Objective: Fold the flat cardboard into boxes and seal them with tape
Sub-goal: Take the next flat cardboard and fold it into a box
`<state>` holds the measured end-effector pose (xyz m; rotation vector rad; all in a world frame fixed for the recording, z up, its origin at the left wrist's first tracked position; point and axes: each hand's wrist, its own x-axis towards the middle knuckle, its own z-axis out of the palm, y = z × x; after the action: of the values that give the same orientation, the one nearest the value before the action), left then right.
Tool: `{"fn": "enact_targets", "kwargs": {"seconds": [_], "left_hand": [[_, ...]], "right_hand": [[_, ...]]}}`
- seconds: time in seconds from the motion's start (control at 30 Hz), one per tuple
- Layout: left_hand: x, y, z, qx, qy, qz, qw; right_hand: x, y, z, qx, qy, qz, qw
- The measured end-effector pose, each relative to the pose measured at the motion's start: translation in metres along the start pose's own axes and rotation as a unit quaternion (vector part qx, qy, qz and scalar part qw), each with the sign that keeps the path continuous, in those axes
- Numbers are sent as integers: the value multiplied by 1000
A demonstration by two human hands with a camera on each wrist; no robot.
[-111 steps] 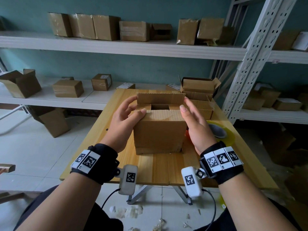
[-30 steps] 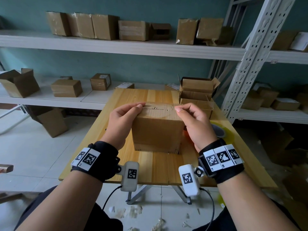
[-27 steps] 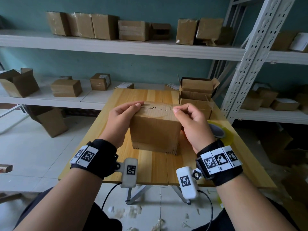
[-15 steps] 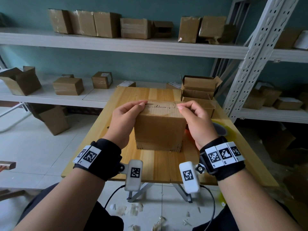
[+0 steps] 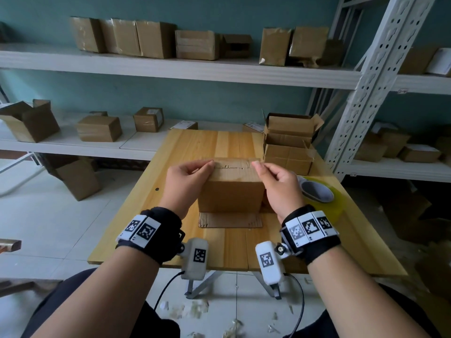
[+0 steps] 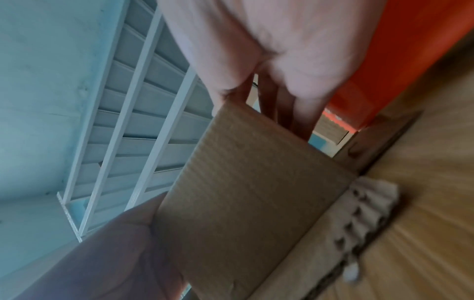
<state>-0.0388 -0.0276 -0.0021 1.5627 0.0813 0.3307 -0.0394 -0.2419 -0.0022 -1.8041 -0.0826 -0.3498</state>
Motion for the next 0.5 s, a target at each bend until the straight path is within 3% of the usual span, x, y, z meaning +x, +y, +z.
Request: {"fn": "enact_targets", "kwargs": {"seconds": [0.17,0.3,0.4,0.5], "left_hand": [[5,5,0,34,-28,-17,999],[6,12,-7,88,-80,9,993],[3,13,-9,224,-75,80,968],[-2,12,-9,254,9,210,944]], "right_hand": [[5,-2,-9,33,-72,42,996],[4,2,-9,12,-108,30,994],[1,1,-4,-16,-119,6,993],[0,-3,2,-31,-114,-12,993]]}}
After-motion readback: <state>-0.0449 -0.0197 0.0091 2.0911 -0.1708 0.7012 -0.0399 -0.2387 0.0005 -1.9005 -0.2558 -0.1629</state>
